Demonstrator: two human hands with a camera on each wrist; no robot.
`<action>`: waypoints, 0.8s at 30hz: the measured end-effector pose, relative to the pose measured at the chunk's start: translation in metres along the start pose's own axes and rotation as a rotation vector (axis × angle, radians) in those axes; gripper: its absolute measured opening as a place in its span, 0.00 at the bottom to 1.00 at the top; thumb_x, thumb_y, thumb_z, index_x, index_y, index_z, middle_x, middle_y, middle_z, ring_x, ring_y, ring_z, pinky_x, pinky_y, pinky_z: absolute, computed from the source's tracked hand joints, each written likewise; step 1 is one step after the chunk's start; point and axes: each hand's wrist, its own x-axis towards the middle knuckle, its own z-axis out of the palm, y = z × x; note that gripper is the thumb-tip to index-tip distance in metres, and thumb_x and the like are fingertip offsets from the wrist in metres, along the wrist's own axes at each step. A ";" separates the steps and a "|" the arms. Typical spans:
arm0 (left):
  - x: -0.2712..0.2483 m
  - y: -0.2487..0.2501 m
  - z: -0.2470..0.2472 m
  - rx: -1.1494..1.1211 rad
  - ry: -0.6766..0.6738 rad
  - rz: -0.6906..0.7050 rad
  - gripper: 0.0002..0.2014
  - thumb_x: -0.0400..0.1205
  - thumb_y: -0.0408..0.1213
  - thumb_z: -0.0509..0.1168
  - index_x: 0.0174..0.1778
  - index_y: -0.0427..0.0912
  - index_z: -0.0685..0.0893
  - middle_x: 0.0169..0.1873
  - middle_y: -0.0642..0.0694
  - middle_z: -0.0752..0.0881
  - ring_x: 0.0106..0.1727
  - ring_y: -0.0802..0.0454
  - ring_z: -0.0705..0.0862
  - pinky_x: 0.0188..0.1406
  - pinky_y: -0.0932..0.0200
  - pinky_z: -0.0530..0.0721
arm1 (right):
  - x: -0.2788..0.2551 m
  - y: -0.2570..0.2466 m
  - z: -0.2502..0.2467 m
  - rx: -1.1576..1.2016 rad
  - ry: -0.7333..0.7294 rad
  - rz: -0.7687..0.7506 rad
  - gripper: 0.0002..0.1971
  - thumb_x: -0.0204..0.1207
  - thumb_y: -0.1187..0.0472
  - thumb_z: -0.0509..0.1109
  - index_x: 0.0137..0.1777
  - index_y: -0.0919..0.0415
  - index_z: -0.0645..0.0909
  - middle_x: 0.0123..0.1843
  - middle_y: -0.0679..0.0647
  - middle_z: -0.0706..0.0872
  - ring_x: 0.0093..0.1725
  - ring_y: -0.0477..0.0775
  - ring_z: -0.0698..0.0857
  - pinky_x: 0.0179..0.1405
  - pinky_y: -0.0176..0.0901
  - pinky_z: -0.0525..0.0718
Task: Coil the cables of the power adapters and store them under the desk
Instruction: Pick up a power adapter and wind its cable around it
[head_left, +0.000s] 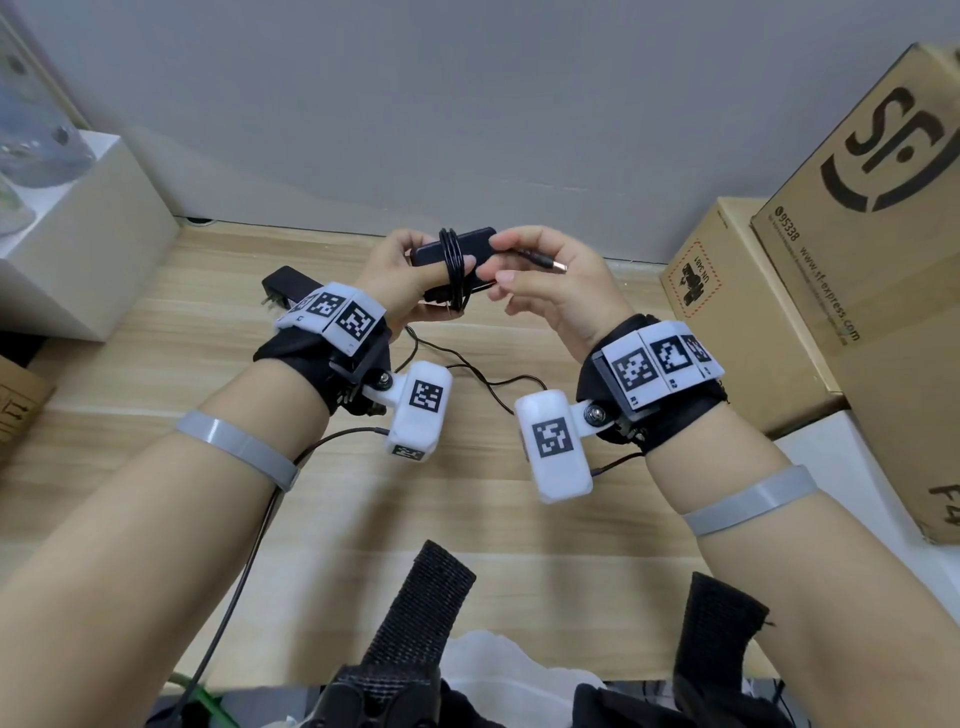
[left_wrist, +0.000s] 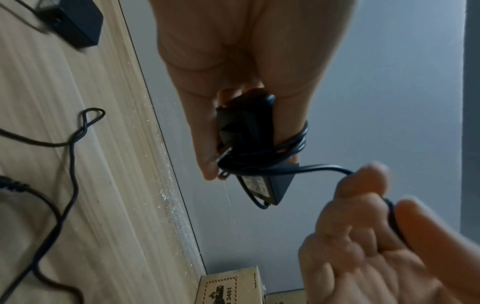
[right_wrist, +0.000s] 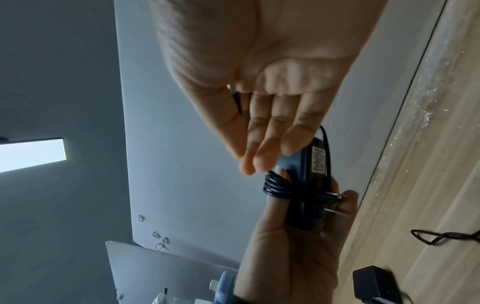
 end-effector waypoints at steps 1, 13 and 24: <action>0.000 0.000 0.000 -0.003 -0.005 -0.004 0.15 0.74 0.28 0.72 0.45 0.42 0.72 0.46 0.42 0.79 0.44 0.43 0.85 0.41 0.43 0.89 | 0.001 0.001 0.000 0.007 0.001 -0.023 0.12 0.75 0.76 0.65 0.48 0.58 0.80 0.34 0.48 0.89 0.33 0.45 0.85 0.33 0.35 0.81; -0.004 -0.001 0.006 0.061 -0.052 0.037 0.15 0.73 0.25 0.71 0.43 0.44 0.72 0.42 0.45 0.81 0.39 0.47 0.85 0.34 0.47 0.89 | 0.008 -0.002 0.002 -0.217 0.117 -0.058 0.06 0.81 0.67 0.62 0.49 0.55 0.75 0.23 0.48 0.84 0.20 0.44 0.78 0.20 0.34 0.71; -0.004 -0.002 0.004 0.093 -0.074 0.037 0.14 0.71 0.26 0.74 0.45 0.43 0.77 0.40 0.45 0.84 0.43 0.47 0.86 0.36 0.48 0.90 | 0.009 -0.004 -0.001 -0.398 0.171 0.095 0.05 0.77 0.67 0.66 0.43 0.59 0.83 0.24 0.52 0.79 0.16 0.43 0.73 0.16 0.34 0.72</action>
